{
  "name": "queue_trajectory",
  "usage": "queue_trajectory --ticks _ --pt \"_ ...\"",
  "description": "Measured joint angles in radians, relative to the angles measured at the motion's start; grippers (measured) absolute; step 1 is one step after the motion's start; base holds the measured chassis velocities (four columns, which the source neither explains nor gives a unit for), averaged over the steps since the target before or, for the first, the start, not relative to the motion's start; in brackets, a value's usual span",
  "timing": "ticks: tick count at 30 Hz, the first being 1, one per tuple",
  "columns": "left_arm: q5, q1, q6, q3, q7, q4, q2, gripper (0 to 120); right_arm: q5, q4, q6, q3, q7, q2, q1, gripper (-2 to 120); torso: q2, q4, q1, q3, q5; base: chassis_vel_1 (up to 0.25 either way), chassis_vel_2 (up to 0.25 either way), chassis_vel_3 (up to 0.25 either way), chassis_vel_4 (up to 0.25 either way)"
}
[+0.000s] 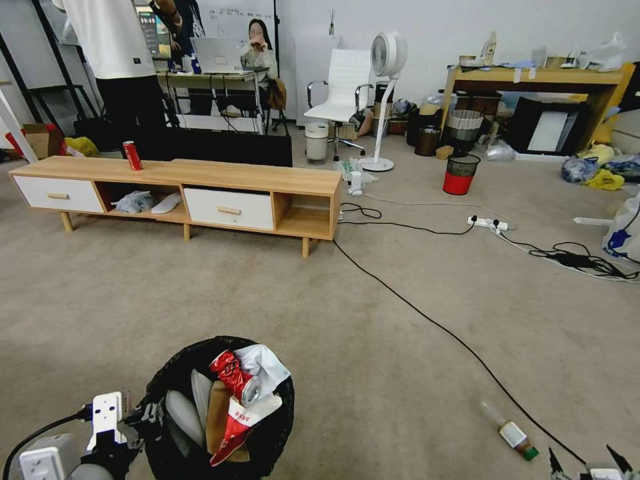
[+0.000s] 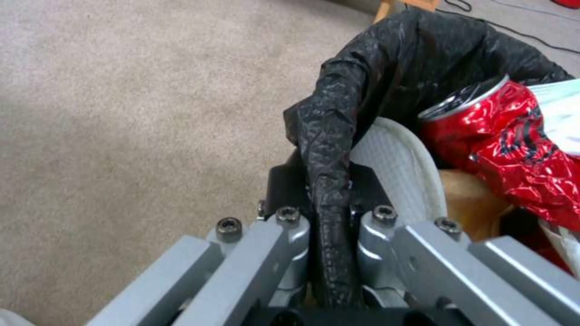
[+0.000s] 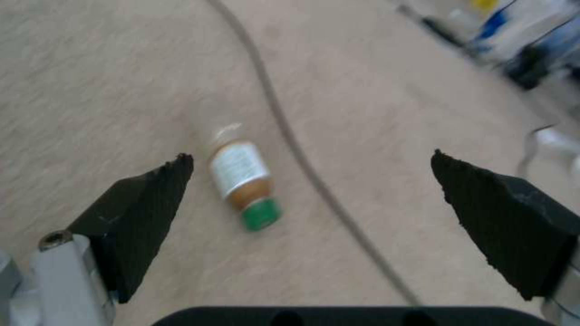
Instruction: Pick up the trash bin and place the garbage on the floor into it.
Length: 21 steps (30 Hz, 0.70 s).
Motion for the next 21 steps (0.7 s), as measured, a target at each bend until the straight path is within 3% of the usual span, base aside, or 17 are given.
queue_trajectory --ticks 6,21 --pt "0.0 0.005 0.002 -0.004 0.0 -0.002 0.001 4 0.025 -0.091 -0.026 -0.034 -0.09 -0.006 0.075 100 0.0 0.0001 0.0 0.0 -0.0001 0.0 0.0 0.0 0.0" --pt "0.011 0.03 0.007 -0.02 0.002 -0.032 -0.004 4 0.027 -0.336 -0.052 -0.179 -0.132 -0.094 0.305 100 0.0 0.0 0.0 0.0 -0.0003 0.0 0.0 0.0 0.0"
